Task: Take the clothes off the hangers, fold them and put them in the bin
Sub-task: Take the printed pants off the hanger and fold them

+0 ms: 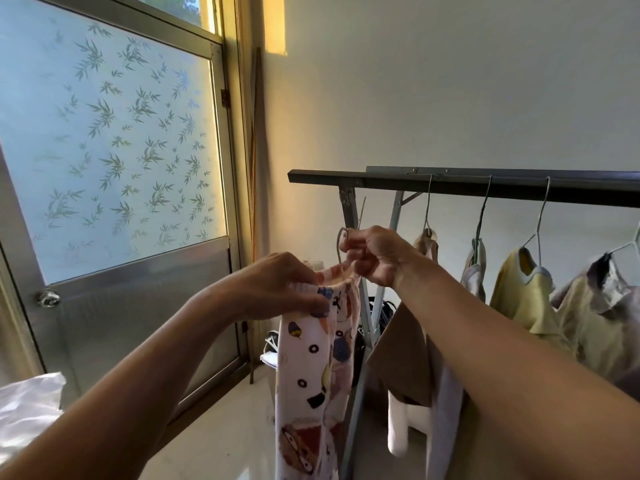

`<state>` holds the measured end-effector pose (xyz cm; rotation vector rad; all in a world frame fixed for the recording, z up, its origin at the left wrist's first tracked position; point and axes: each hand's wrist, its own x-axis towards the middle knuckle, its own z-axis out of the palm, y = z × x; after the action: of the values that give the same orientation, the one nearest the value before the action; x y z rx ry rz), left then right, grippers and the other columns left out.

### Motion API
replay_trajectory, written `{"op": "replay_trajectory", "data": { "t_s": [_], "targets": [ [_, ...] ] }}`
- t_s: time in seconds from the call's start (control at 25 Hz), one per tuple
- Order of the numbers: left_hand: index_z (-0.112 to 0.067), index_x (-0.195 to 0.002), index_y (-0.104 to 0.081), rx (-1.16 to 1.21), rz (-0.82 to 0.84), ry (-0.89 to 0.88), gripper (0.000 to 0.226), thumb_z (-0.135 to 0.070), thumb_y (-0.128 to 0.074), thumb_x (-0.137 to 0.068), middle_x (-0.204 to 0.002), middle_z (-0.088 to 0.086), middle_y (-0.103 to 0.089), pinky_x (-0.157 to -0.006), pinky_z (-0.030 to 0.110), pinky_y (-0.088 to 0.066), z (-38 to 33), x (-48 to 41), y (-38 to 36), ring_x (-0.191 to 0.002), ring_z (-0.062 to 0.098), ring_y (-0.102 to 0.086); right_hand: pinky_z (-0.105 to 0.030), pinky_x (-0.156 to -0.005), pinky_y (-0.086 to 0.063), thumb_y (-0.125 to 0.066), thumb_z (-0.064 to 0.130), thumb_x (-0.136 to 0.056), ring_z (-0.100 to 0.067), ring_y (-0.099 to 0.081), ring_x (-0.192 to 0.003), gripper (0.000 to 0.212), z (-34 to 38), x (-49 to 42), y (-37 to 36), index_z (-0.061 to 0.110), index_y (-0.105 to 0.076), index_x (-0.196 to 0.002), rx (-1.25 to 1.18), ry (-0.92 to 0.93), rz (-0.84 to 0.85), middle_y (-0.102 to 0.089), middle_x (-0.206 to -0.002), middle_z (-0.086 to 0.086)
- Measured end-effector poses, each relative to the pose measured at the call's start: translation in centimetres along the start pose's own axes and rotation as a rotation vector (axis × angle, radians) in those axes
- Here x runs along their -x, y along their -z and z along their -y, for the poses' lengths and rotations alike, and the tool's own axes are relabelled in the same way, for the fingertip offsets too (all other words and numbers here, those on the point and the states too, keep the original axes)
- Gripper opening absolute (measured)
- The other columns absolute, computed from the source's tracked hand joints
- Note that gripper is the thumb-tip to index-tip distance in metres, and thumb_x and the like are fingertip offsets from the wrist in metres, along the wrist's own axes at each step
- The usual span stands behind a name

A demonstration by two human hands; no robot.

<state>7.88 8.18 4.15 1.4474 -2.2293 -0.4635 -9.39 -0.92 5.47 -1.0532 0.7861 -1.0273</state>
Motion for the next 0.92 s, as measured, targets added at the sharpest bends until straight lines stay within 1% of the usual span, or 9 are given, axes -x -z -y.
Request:
{"op": "replay_trajectory", "data": {
  "t_s": [0.08,0.24,0.28,0.4,0.48,0.52,0.64,0.76,0.92],
  "targets": [
    [-0.017,-0.086,-0.069,-0.029,-0.04,0.027,0.016,-0.034,-0.069,-0.086,-0.082,0.001,-0.074,-0.069,0.032,-0.061,1.1,-0.3,-0.3,-0.072,0.011,-0.072,-0.013,-0.028,-0.023,-0.043,0.006,-0.099,-0.003,-0.036,-0.035,0.021,0.0,0.7,-0.1,0.009,-0.051,-0.079,-0.032,-0.038,0.084,-0.051,-0.049,0.0],
    [-0.019,-0.078,-0.062,-0.129,-0.18,0.099,0.02,-0.037,-0.068,-0.086,-0.077,-0.004,-0.067,-0.06,0.02,-0.055,3.9,-0.7,-1.0,-0.068,0.007,-0.067,-0.012,-0.028,-0.028,-0.041,0.01,-0.1,-0.003,-0.041,-0.035,0.016,1.2,2.5,-0.3,0.008,-0.05,-0.086,-0.027,-0.078,0.194,-0.055,-0.054,0.0],
    [-0.019,-0.076,-0.062,-0.182,-0.215,0.111,0.021,-0.037,-0.067,-0.086,-0.078,-0.005,-0.064,-0.06,0.019,-0.053,4.6,-0.7,-1.1,-0.069,0.007,-0.064,-0.012,-0.027,-0.027,-0.038,0.009,-0.101,-0.002,-0.04,-0.033,0.018,1.7,2.9,-0.2,0.008,-0.049,-0.087,-0.024,-0.092,0.216,-0.055,-0.054,-0.001],
    [-0.015,-0.074,-0.062,-0.265,-0.317,0.14,0.023,-0.034,-0.066,-0.086,-0.081,-0.004,-0.058,-0.07,0.03,-0.054,6.6,-0.5,-0.9,-0.077,0.015,-0.059,-0.012,-0.025,-0.025,-0.031,0.008,-0.101,-0.003,-0.035,-0.029,0.019,2.5,4.2,0.0,0.006,-0.048,-0.092,0.006,-0.157,0.31,-0.048,-0.049,0.002],
    [-0.017,-0.073,-0.064,-0.282,-0.377,0.136,0.023,-0.036,-0.067,-0.085,-0.081,-0.007,-0.055,-0.07,0.028,-0.049,7.7,-0.1,-0.7,-0.078,0.013,-0.055,-0.012,-0.026,-0.024,-0.028,0.008,-0.102,-0.003,-0.033,-0.029,0.02,2.5,4.8,-0.2,0.006,-0.048,-0.097,0.091,-0.221,0.4,-0.044,-0.047,0.003],
    [-0.02,-0.073,-0.065,-0.297,-0.39,0.133,0.022,-0.038,-0.067,-0.084,-0.081,-0.009,-0.053,-0.069,0.026,-0.046,8.1,0.0,-0.7,-0.08,0.011,-0.053,-0.013,-0.026,-0.024,-0.029,0.008,-0.102,-0.004,-0.033,-0.03,0.021,2.6,5.1,-0.3,0.005,-0.049,-0.099,0.139,-0.221,0.39,-0.043,-0.046,0.003],
    [-0.036,-0.07,-0.059,-0.339,-0.385,0.15,0.018,-0.044,-0.066,-0.084,-0.082,-0.013,-0.051,-0.068,0.021,-0.038,9.1,0.8,-0.9,-0.088,0.008,-0.048,-0.014,-0.027,-0.026,-0.035,0.006,-0.1,-0.004,-0.034,-0.03,0.018,3.8,5.4,-0.6,0.0,-0.052,-0.105,0.068,-0.014,0.152,-0.042,-0.045,0.003],
    [-0.046,-0.066,-0.05,-0.356,-0.391,0.17,0.025,-0.043,-0.065,-0.086,-0.082,-0.014,-0.05,-0.071,0.023,-0.041,9.7,1.4,-0.9,-0.088,0.007,-0.047,-0.016,-0.028,-0.028,-0.041,0.006,-0.098,-0.005,-0.04,-0.031,0.016,4.9,4.5,-0.4,0.002,-0.056,-0.099,0.093,0.176,-0.091,-0.047,-0.05,0.0],
    [-0.041,-0.069,-0.053,-0.349,-0.406,0.118,0.021,-0.038,-0.066,-0.086,-0.083,-0.013,-0.05,-0.074,0.023,-0.043,9.8,1.4,-0.5,-0.087,0.008,-0.048,-0.018,-0.037,-0.027,-0.039,0.003,-0.098,-0.01,-0.037,-0.048,0.021,4.4,1.6,-0.4,0.005,-0.056,-0.086,0.278,0.24,-0.314,-0.046,-0.064,-0.006]
  ]
}}
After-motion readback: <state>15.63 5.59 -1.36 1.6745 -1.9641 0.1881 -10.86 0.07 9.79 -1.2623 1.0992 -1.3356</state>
